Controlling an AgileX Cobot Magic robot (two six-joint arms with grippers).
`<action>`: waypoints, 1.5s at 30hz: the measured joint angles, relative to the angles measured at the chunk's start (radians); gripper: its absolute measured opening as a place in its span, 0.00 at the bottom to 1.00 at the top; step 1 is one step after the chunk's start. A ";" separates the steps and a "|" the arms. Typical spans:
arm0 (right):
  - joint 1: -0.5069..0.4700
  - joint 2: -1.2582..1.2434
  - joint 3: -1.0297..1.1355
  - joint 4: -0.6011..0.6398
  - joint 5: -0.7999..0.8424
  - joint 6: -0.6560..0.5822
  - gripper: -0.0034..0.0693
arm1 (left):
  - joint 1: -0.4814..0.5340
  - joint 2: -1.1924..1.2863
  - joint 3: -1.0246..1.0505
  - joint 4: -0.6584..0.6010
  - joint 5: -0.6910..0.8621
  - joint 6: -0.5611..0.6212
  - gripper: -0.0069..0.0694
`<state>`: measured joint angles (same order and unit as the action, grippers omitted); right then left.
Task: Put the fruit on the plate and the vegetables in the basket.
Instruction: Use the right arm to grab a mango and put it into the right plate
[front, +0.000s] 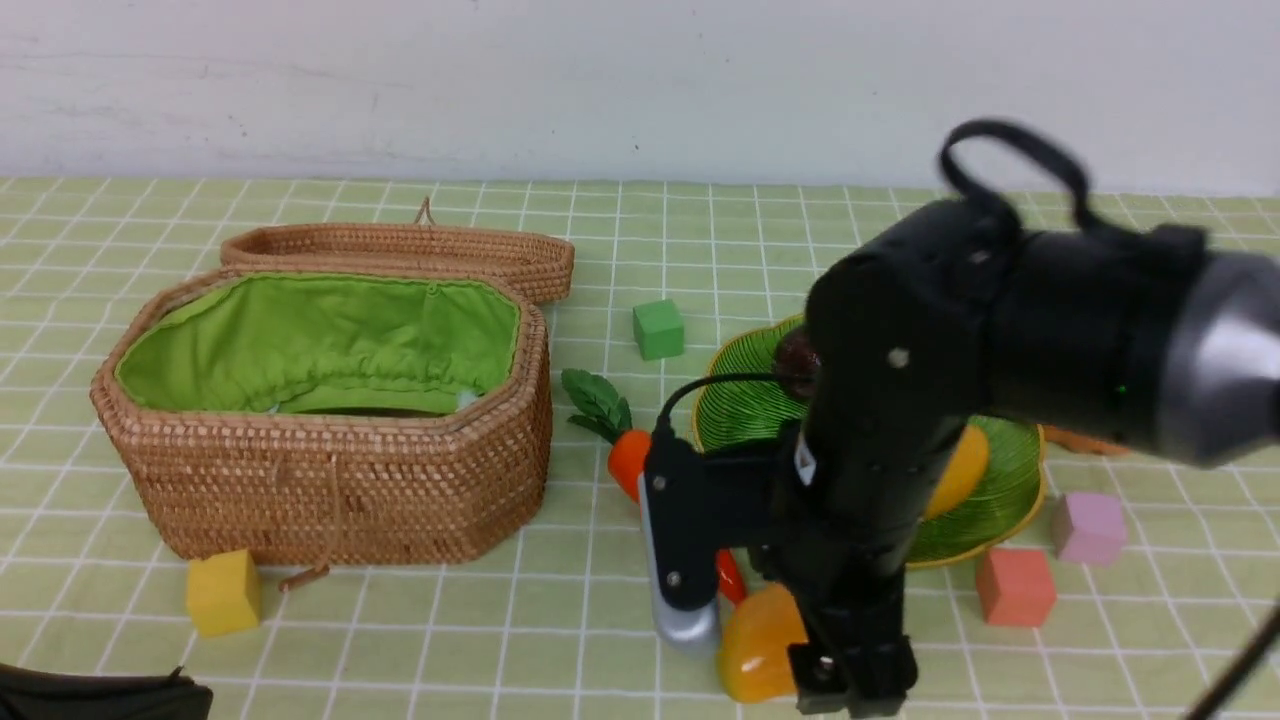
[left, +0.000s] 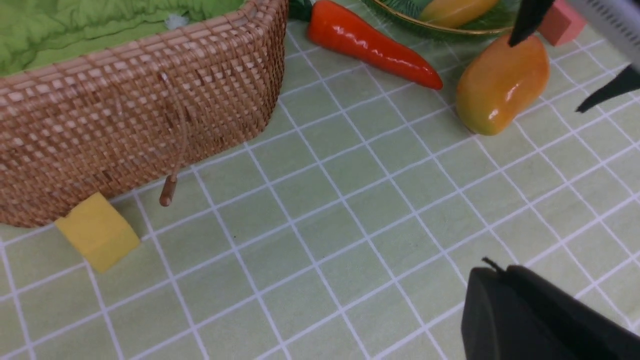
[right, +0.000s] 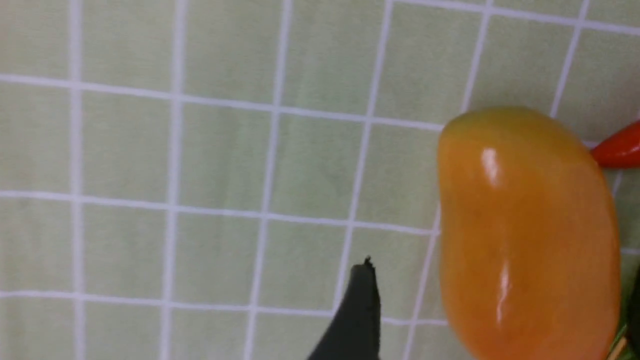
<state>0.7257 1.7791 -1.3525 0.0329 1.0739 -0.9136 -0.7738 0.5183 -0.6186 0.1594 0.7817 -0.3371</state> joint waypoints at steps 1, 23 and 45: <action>0.000 0.014 0.000 -0.004 -0.012 -0.006 0.97 | 0.000 0.000 0.000 0.000 0.001 0.000 0.07; 0.000 0.168 -0.007 -0.125 -0.038 -0.042 0.77 | 0.000 0.000 0.000 -0.008 -0.008 0.000 0.07; -0.039 0.023 -0.277 -0.104 0.130 0.305 0.76 | 0.000 0.000 0.000 -0.014 -0.036 0.002 0.07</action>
<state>0.6865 1.8024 -1.6298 -0.0707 1.2040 -0.6090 -0.7738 0.5183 -0.6186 0.1458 0.7457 -0.3352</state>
